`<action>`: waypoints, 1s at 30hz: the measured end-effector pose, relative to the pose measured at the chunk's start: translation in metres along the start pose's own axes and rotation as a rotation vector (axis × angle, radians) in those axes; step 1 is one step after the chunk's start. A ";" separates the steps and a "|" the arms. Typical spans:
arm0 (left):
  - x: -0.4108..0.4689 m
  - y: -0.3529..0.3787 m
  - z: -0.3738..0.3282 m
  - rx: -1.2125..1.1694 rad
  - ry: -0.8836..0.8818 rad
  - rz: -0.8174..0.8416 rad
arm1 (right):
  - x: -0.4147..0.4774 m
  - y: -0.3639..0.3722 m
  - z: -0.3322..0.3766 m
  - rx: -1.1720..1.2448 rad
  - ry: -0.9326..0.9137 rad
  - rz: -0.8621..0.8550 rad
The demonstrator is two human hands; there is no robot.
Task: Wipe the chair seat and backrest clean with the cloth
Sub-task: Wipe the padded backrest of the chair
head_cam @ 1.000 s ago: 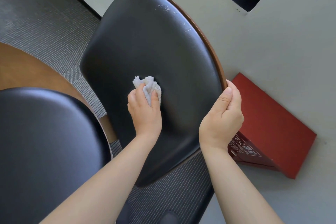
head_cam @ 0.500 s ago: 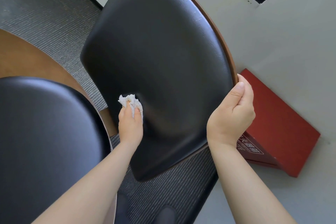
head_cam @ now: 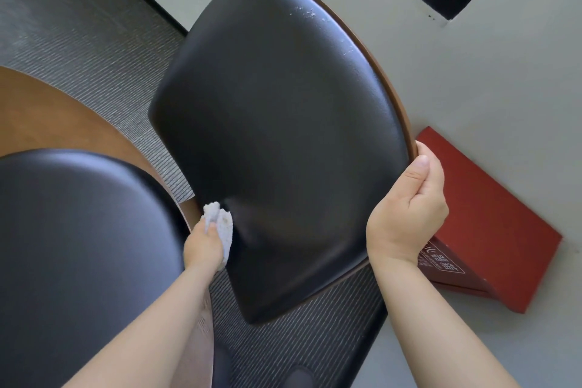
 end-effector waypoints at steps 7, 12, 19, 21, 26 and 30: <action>-0.017 -0.023 -0.020 -0.145 0.066 0.036 | -0.002 0.001 0.003 -0.036 0.010 0.013; -0.051 -0.037 -0.088 -0.420 0.270 0.165 | -0.002 0.001 0.006 -0.066 0.020 0.030; -0.103 -0.057 -0.208 -0.642 0.535 0.233 | -0.003 0.001 0.009 -0.115 0.029 0.056; -0.117 -0.056 -0.230 -0.630 0.634 0.216 | -0.002 0.001 0.010 -0.113 0.025 0.048; -0.127 -0.033 -0.265 -0.303 0.915 0.108 | -0.002 0.001 0.012 -0.127 0.013 0.046; -0.117 -0.015 -0.281 0.073 0.936 0.005 | -0.002 0.001 0.012 -0.124 0.002 0.038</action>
Point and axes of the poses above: each hand's wrist, its own x-axis towards the middle knuckle, its own y-axis out of the palm, z = x × y, the point moved 3 cm from there along x, towards the middle knuckle, and after that the axes turned 1 degree about -x, right-handed, at the moved point
